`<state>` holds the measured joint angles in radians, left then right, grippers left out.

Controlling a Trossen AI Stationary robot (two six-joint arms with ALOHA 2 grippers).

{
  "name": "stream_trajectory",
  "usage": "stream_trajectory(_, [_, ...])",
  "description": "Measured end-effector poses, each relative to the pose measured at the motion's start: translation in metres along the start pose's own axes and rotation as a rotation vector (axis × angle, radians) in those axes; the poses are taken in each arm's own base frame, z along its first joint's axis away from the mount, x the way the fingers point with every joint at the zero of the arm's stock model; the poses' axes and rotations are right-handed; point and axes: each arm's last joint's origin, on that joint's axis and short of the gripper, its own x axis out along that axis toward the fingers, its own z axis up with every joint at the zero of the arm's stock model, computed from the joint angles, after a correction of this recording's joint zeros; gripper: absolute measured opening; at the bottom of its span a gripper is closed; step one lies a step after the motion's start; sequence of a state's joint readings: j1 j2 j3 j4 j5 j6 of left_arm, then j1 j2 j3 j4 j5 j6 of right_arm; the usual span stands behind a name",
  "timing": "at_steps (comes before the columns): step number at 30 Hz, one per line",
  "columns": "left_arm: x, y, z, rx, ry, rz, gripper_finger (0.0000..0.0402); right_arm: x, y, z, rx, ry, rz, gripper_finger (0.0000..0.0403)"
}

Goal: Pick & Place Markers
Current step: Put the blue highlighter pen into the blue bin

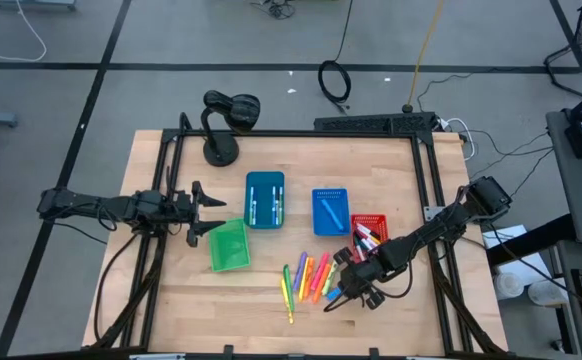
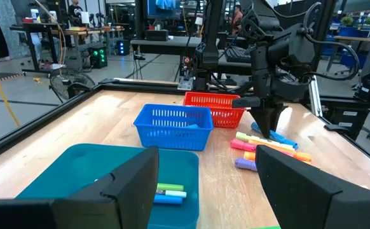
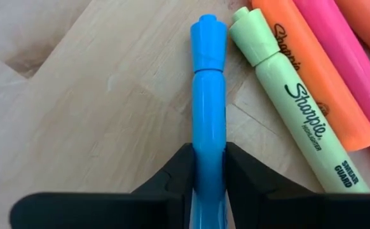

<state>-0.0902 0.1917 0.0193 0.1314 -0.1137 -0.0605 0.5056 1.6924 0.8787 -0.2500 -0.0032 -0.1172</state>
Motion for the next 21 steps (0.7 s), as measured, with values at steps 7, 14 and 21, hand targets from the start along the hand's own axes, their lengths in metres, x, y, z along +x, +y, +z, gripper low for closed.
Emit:
stream_trajectory(7, [0.0, 0.0, 0.0, 0.0, 0.0, 0.0, 0.0267, -0.015, 0.0, 0.002, -0.004, -0.037, -0.009, 0.0059])
stream_trajectory(14, [0.0, 0.0, 0.0, 0.0, 0.0, 0.0, 0.0267, -0.027, -0.001, 0.005, -0.04, -0.08, -0.017, 0.0059])
stream_trajectory(21, [0.0, 0.0, 0.0, 0.0, 0.0, 0.0, 0.0267, -0.042, -0.005, 0.012, -0.075, -0.17, -0.037, 0.0059])
